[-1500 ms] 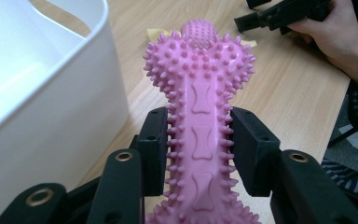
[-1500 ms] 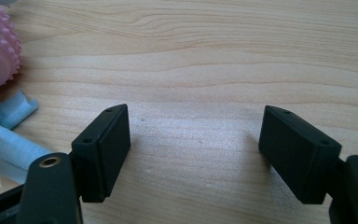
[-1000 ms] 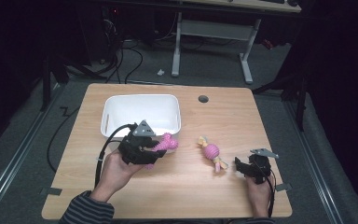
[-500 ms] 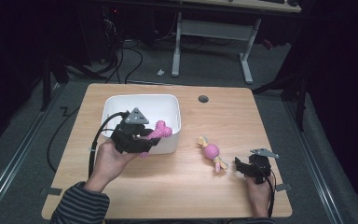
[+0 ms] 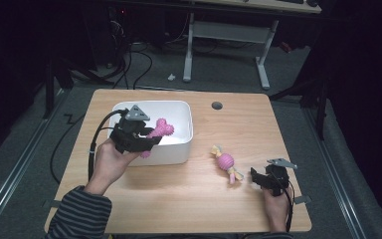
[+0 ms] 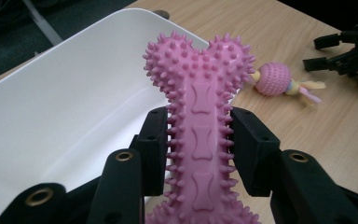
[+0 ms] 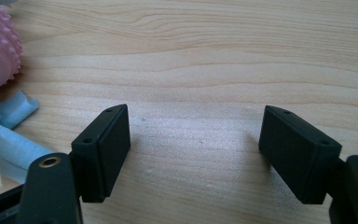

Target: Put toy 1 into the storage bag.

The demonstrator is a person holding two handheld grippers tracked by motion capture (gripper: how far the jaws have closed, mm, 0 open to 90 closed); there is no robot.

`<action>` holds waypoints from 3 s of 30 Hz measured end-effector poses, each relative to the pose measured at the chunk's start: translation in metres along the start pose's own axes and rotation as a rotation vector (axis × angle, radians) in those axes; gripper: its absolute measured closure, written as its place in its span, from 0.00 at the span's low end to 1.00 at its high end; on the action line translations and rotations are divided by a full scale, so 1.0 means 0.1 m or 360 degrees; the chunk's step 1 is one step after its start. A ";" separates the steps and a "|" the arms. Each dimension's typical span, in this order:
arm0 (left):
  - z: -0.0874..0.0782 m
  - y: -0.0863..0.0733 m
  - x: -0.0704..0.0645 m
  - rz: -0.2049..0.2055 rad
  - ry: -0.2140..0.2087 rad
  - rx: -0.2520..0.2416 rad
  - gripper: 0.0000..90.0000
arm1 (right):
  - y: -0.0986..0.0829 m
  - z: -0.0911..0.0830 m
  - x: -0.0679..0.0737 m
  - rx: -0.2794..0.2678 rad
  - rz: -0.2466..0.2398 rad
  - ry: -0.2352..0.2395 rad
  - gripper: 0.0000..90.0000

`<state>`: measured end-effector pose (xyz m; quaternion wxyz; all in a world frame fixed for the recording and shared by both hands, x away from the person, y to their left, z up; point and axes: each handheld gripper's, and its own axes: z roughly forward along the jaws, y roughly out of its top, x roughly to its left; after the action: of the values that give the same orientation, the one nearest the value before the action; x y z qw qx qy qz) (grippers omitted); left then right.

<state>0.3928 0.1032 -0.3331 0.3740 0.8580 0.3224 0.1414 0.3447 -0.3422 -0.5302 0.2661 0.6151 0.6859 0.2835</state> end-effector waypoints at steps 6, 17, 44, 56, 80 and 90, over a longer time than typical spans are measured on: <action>0.06 0.05 0.07 0.0003 0.0047 0.0017 0.65 | 0.00 0.00 0.00 0.0000 0.0000 0.0000 0.28; 0.26 0.13 0.19 -0.0001 0.0111 0.0094 0.65 | 0.00 0.00 0.00 0.0000 0.0000 0.0000 0.28; 0.61 0.02 0.49 -0.0141 0.0156 0.0196 0.65 | 0.00 0.01 0.00 -0.0007 -0.0009 -0.0003 0.28; 0.52 -0.01 0.48 -0.0151 0.0175 0.0157 0.48 | 0.01 0.01 0.00 0.0000 -0.0007 -0.0001 0.27; -0.11 -0.35 0.35 -0.0188 0.0209 -0.0154 0.41 | 0.00 0.01 0.00 -0.0004 -0.0013 0.0003 0.28; -0.28 -0.63 0.30 -0.0232 0.0217 -0.0241 0.40 | 0.00 0.00 0.01 -0.0005 -0.0013 0.0004 0.28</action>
<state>0.3736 0.1714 -0.3600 0.4243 0.7900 0.3970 0.1956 0.3451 -0.3416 -0.5304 0.2674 0.6116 0.6883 0.2842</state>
